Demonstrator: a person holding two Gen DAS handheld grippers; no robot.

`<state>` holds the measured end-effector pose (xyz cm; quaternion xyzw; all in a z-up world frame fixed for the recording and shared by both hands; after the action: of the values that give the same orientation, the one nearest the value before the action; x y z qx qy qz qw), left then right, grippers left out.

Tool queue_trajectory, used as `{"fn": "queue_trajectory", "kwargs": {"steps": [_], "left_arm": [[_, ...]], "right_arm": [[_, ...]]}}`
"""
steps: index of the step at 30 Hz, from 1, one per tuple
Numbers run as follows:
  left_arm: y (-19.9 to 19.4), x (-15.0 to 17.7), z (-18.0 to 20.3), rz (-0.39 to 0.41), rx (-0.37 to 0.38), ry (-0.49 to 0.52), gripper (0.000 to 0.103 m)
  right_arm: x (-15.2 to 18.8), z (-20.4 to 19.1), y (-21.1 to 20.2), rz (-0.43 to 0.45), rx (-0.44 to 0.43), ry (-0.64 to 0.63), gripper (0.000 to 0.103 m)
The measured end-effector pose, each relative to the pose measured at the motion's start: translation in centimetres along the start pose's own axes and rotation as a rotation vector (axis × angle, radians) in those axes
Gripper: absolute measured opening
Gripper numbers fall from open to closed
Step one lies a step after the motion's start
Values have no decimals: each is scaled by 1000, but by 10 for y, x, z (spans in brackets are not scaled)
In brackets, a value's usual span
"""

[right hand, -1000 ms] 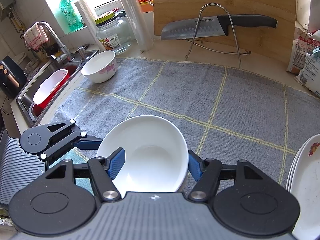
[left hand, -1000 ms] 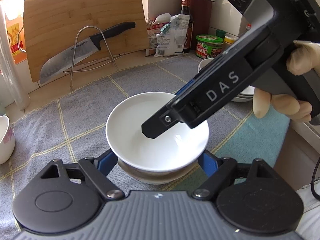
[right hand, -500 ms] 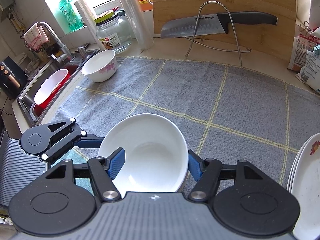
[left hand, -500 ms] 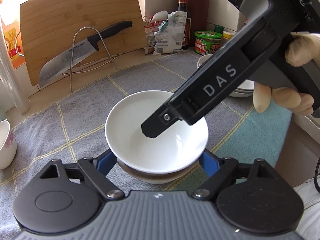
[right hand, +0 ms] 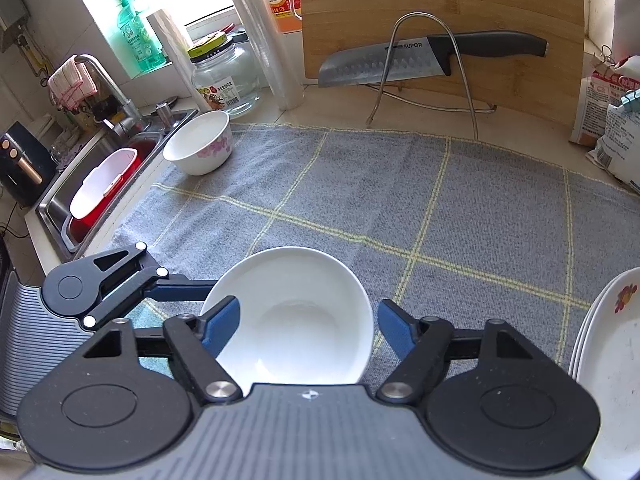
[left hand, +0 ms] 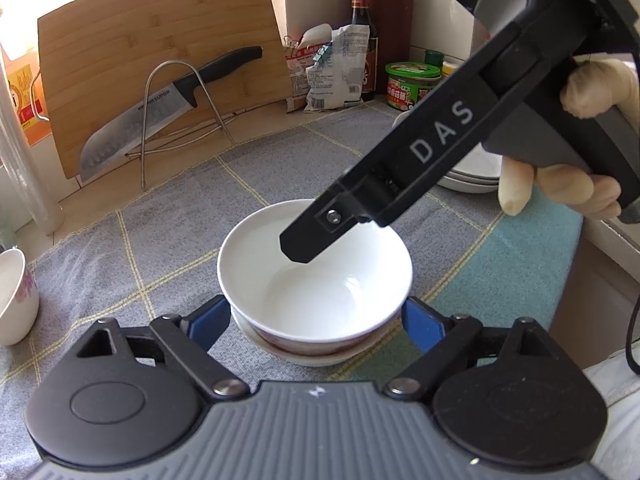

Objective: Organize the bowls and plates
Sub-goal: 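Lower the held bowl into the placed bowl with both tools, then open both tools and lift them away from the bowl stack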

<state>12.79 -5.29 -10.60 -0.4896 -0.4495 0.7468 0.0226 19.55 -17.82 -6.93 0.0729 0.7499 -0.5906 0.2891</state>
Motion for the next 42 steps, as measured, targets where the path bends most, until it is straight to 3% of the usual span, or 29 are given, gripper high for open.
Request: {"fn": "queue_trajectory", "kwargs": {"steps": [4,10,16,28,36,42], "left_arm": [[-13,-3,-2,31,-7,7,96],[-28,-4,-10,90,-50,-33,97],[-47,5,-36,157,-159,-115,101],[-95,52,-136,199,-388,-336,102],[-109,67,-187,197,-450,-371,102],[-114,68,-218,191,-423,-383,102]], "right_arm": [[-1,2,-2,13,4,6,98],[-7,0,-4,35,18,-7,103],[-18,-12,-3,55,36,-68,103],[-56,-67,12,94,47,-240,103],[-78,-112,36,110,68,-352,103],[-95,-136,57,113,56,-351,103]]}}
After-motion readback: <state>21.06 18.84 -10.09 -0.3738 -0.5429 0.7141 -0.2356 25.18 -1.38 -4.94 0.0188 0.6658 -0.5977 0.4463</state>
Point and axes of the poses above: each gripper's, at about its wrist camera, not at the fingertips, and y roughly the way its jaws point, z to its right, x to its underside, the point moved 5 cm from there along y, roughly the way its jaws point, and after that the axes turned 12 degrees about x, right-handed, at the moved point
